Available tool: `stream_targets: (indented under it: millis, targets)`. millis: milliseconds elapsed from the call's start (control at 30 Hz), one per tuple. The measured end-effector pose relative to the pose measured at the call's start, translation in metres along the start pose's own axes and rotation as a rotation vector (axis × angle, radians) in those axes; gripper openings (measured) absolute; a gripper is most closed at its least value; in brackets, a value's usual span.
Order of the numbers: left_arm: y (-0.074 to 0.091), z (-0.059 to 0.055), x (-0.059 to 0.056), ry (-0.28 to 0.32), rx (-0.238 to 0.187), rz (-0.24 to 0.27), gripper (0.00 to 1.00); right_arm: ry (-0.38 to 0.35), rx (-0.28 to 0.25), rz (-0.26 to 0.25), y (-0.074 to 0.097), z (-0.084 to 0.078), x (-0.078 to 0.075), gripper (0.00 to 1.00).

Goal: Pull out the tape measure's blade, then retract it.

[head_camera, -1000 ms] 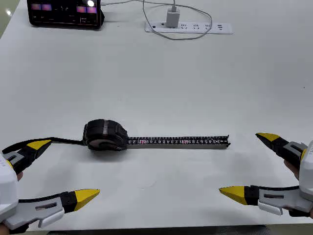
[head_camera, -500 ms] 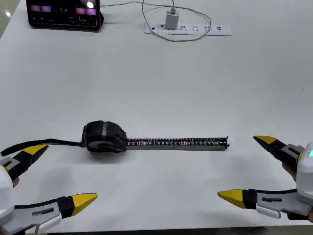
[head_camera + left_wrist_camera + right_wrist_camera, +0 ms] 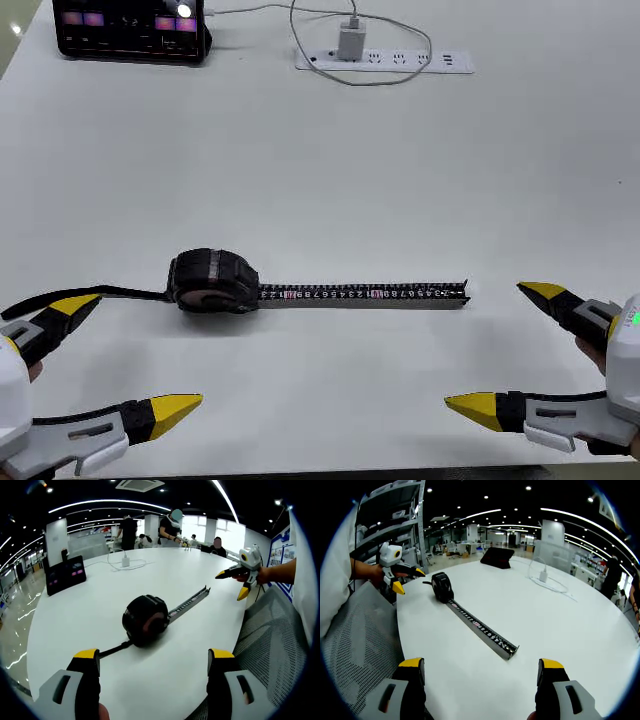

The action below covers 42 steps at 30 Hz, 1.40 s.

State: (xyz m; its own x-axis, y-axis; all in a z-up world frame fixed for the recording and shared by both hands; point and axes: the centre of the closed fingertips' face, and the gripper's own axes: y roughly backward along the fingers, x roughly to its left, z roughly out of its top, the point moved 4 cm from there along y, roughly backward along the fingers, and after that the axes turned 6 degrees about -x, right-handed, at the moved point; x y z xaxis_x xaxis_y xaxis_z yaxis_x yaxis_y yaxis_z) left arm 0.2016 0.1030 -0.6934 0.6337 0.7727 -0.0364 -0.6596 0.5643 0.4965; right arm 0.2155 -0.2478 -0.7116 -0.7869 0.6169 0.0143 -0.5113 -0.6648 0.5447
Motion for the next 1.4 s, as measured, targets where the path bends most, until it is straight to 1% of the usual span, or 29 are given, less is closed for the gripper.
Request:
stream_targets:
  millis: [333,900,1033,1400]
  targets:
    - [0.0002,-0.0010,-0.0004,0.003,0.002,-0.003,0.86,0.001,0.002,0.003,-0.0003,-0.0008,0.0007,0.93]
    - [-0.0007,0.0008,0.0011,0.004,-0.006,0.000,0.86,0.001,0.003,0.008,-0.0014,0.0007,0.0044,0.93]
    - [-0.0011,-0.0002,0.0005,0.002,-0.001,-0.003,0.86,0.001,0.004,0.009,-0.0017,0.0004,0.0046,0.92]
    - [-0.0039,0.0038,-0.0007,0.000,-0.009,-0.005,0.86,0.003,0.006,0.009,-0.0016,-0.0005,0.0041,0.92]
